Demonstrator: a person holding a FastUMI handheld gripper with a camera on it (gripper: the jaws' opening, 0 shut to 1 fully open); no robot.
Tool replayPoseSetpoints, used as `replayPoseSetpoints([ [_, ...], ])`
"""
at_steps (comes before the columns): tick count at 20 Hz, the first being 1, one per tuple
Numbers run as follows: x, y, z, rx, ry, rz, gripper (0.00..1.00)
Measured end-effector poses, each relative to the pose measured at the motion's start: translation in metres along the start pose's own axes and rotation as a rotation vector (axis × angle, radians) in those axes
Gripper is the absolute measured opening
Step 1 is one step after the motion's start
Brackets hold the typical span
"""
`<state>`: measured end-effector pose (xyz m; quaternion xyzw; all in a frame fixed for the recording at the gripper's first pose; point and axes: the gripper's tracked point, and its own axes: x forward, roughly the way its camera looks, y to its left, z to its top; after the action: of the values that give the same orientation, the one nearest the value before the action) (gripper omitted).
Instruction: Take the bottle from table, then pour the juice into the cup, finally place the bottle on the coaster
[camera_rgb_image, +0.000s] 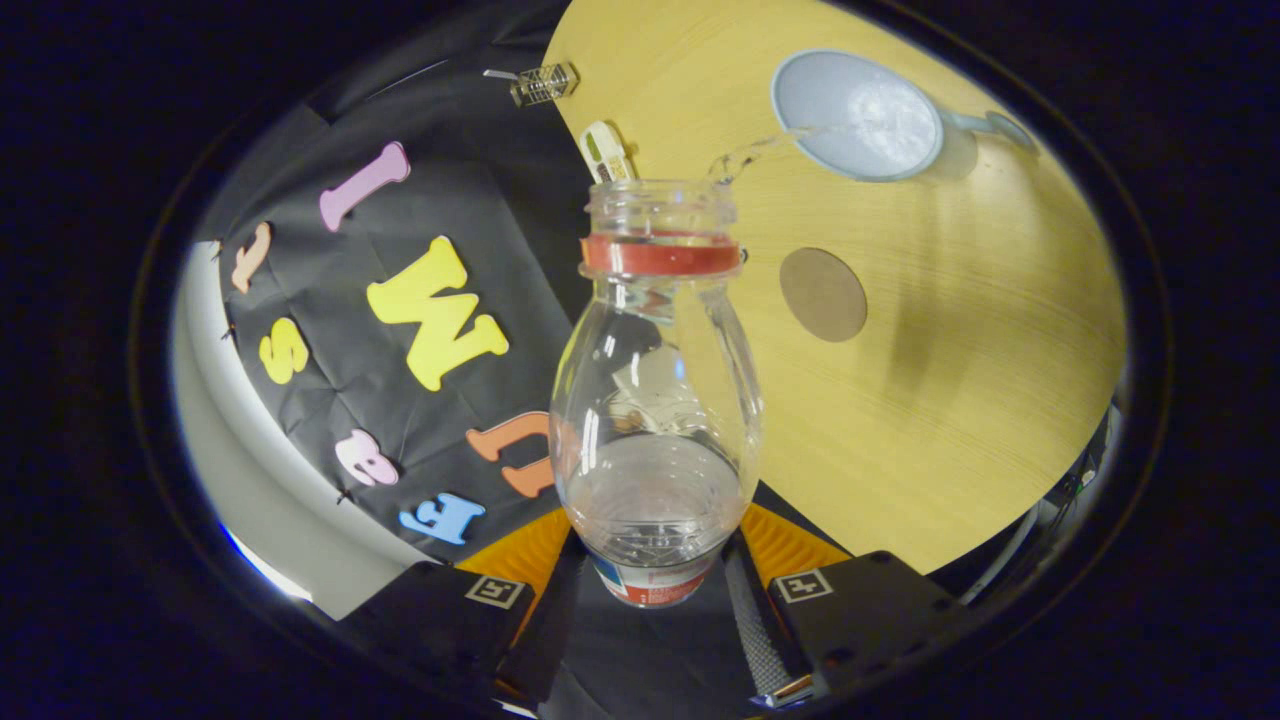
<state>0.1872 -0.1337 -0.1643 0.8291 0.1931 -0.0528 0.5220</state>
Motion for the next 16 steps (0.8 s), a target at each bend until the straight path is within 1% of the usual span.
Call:
replayPoseSetpoints([
  [9, -0.003, 0.013, -0.006, 0.031, 0.017, 0.017, 0.76],
  [16, -0.005, 0.020, -0.004, 0.067, 0.025, 0.007, 0.76],
])
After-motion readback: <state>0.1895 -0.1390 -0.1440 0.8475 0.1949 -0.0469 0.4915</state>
